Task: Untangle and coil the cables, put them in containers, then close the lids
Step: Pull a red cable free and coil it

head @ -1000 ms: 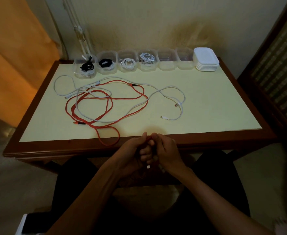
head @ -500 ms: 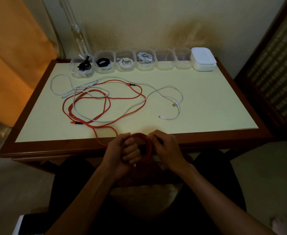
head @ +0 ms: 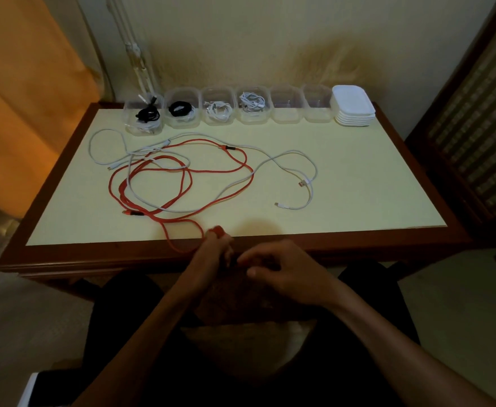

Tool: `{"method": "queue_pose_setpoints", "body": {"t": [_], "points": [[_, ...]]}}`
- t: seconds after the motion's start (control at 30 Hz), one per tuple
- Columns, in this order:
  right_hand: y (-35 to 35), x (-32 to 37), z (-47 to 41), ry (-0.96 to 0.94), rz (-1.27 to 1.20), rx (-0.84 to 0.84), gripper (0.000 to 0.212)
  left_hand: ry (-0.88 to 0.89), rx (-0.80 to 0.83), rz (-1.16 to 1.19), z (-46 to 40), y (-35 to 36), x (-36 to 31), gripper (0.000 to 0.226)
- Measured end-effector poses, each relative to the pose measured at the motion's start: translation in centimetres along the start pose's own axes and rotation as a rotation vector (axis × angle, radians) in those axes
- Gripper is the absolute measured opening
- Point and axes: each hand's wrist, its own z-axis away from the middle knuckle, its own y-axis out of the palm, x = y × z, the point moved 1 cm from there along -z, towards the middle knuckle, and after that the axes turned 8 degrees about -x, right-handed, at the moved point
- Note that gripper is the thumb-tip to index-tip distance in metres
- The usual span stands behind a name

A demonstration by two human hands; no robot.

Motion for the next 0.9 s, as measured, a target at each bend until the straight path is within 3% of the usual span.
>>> {"method": "queue_pose_setpoints", "body": {"t": [0.07, 0.2, 0.37, 0.6, 0.7, 0.77, 0.83, 0.9], "points": [[-1.3, 0.3, -0.9, 0.006, -0.054, -0.107, 0.024, 0.022, 0.15, -0.093, 0.1, 0.8, 0.4, 0.033], [-2.4, -0.5, -2.4, 0.061, 0.026, -0.299, 0.014, 0.05, 0.371, 0.307, 2.1, 1.3, 0.2, 0.049], [-1.6, -2.4, -2.8, 0.096, -0.036, -0.448, 0.004, 0.137, 0.393, 0.368, 2.8, 1.8, -0.8, 0.045], [1.1, -5.6, -2.0, 0.065, -0.147, -0.468, 0.021, 0.089, 0.335, 0.513, 4.0, 2.6, -3.0, 0.041], [2.5, -6.4, -1.0, 0.079, -0.16, -0.421, 0.026, 0.012, 0.306, 0.712, 3.9, 2.4, -3.9, 0.04], [3.5, -5.9, 0.3, 0.111, -0.187, -0.27, 0.021, 0.004, 0.263, 0.797, 3.4, 1.7, -3.9, 0.031], [4.0, -4.6, 1.5, 0.154, -0.234, -0.046, 0.017, 0.047, 0.181, 0.781, 2.9, 1.0, -3.4, 0.024], [3.7, -3.2, 2.2, 0.156, -0.242, 0.137, 0.021, 0.103, 0.073, 0.602, 2.5, 0.4, -2.4, 0.029]]}}
